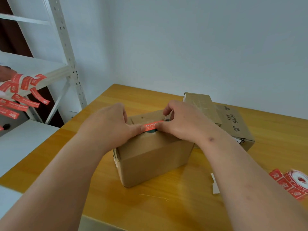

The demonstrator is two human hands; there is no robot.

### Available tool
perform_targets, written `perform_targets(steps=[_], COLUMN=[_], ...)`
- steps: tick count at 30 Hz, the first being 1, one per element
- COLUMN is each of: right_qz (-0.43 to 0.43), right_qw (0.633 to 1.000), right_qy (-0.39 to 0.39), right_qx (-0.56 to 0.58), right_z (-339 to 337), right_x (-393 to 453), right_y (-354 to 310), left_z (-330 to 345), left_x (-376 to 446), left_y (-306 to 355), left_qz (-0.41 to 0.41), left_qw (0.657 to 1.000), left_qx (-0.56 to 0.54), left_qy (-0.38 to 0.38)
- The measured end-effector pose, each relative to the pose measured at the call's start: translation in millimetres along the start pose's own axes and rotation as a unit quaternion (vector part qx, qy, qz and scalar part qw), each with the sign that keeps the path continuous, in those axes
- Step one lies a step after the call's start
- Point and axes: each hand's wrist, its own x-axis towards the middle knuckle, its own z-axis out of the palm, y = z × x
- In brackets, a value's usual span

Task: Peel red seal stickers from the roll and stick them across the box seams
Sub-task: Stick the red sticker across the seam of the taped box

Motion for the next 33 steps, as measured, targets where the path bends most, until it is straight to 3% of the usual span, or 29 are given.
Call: perform_targets(steps=[5, 13, 17, 23, 27, 33], right_qz=[0.01, 0.021, 0.007, 0.03, 0.029, 0.028], right_qw=[1.0, 0.999, 1.0, 0.997, 0.995, 0.994], right_qy=[0.011, 0.044, 0.027, 0.065, 0.064, 0.084], right_qx=[0.014, 0.017, -0.014, 0.005, -0.068, -0.069], right_z=[3.6, 5.4, 6.5, 4.9, 7.0, 6.3], right_x=[4.3, 5.8, 2.1, 6.4, 9.1, 7.8], right_y=[5.6, 6.0, -1.0, 4.3, -2.9, -2.9], left_z=[-3.5, 1.1, 3.4, 1.7, 3.1, 5.0], left_x=[-3.5, -2.6, -3.6, 1.4, 3.5, 7.3], left_y=[-8.0, -3.0, 3.9, -7.6, -5.6, -3.0], left_qz=[0.007, -0.005, -0.009, 0.003, -0.001, 0.003], left_qw=[0.996, 0.998, 1.0, 0.995, 0.995, 0.996], left_qx=[-0.088, -0.067, -0.003, -0.098, -0.099, -0.084], left_qy=[-0.016, 0.006, 0.014, 0.001, 0.01, 0.009])
